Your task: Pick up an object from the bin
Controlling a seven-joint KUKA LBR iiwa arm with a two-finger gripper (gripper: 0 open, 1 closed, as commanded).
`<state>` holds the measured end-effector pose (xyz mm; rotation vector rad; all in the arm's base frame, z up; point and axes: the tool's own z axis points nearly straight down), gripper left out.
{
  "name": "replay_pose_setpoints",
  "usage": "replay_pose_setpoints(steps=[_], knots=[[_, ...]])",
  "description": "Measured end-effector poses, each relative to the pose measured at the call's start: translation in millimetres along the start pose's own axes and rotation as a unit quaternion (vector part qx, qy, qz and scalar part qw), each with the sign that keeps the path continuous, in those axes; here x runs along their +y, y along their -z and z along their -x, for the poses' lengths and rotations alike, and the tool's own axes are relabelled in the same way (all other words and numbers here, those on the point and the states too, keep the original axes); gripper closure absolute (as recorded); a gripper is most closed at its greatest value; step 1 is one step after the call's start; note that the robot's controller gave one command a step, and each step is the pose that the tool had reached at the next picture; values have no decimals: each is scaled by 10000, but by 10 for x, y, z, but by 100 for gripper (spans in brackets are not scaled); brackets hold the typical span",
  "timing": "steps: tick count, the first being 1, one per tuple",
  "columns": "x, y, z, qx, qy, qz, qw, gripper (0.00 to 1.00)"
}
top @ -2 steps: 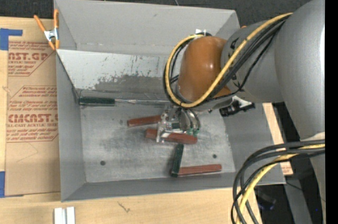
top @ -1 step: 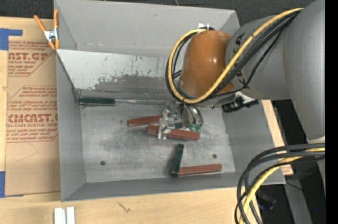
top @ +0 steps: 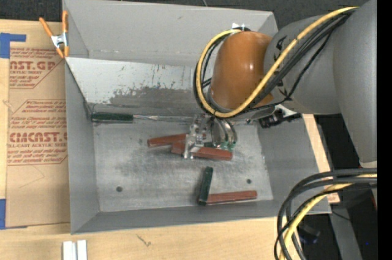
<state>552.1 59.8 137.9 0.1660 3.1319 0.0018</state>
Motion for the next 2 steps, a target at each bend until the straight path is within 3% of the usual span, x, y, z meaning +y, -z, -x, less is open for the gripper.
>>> replay_pose_setpoints(steps=[2], knots=[[0, 128, -11, 29, -1, -4, 10000, 100]])
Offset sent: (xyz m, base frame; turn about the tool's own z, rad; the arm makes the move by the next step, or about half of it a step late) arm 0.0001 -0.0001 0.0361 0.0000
